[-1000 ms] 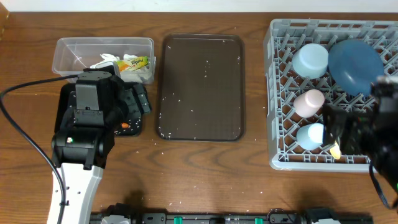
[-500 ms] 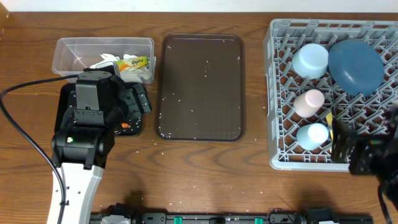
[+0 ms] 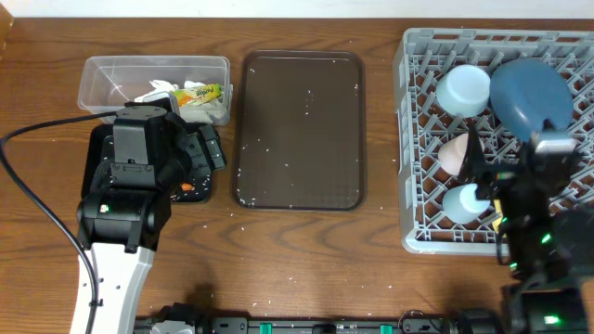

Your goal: Sort waste into correct bins and load items into the dishwasher rack

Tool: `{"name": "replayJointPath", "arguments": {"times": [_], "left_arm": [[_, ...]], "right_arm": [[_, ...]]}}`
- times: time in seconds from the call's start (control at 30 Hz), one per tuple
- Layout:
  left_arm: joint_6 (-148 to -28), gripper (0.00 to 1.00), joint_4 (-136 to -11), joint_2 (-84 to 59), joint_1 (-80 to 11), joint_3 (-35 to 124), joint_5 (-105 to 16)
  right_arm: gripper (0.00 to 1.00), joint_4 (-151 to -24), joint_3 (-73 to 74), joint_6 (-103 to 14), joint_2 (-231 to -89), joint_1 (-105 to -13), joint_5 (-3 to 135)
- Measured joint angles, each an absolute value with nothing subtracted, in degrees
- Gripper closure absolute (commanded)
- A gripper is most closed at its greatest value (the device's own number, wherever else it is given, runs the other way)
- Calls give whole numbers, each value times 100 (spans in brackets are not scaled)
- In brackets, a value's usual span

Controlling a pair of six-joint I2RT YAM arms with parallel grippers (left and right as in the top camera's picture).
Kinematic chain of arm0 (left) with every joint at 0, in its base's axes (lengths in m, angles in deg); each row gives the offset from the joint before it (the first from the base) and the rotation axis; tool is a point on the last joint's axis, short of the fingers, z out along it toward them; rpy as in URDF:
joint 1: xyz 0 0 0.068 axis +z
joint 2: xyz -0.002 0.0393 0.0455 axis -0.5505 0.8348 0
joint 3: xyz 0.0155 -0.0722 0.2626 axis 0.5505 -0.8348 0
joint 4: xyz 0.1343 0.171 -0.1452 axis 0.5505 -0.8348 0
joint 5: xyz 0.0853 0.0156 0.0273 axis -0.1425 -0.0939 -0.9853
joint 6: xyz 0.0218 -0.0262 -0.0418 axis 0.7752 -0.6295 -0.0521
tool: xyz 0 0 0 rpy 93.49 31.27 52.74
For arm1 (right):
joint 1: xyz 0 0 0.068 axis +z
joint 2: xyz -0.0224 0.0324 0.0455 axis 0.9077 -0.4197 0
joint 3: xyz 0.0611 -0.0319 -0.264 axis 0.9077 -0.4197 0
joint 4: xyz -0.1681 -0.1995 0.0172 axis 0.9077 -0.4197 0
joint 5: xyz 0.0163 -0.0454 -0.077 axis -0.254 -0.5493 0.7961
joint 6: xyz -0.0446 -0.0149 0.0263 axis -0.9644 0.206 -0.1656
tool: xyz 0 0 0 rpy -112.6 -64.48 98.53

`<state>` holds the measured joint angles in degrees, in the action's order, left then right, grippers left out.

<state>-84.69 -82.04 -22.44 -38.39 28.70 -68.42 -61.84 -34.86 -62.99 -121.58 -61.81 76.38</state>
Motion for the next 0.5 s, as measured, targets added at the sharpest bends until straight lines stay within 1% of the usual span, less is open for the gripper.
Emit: {"name": "replayJointPath", "arguments": {"times": [0.13, 0.23, 0.43, 0.5], "left_arm": [[-8469, 7, -8207, -2244, -3839, 2873, -6842], [-8469, 7, -8211, -2244, -3839, 2870, -6842], [-8469, 7, -8209, -2244, -3839, 2873, -6840], [-8469, 7, -8209, -2244, -3839, 2873, -6840]], "right_arm": [[1, -5301, -4996, -6035, -11362, -6255, 7505], [1, -4971, -5814, -5949, -10851, -6281, 7464], [1, -4713, -6961, -5886, -9959, -6310, 7431], [1, -4814, -7187, -5869, -9719, -6310, 7411]]}}
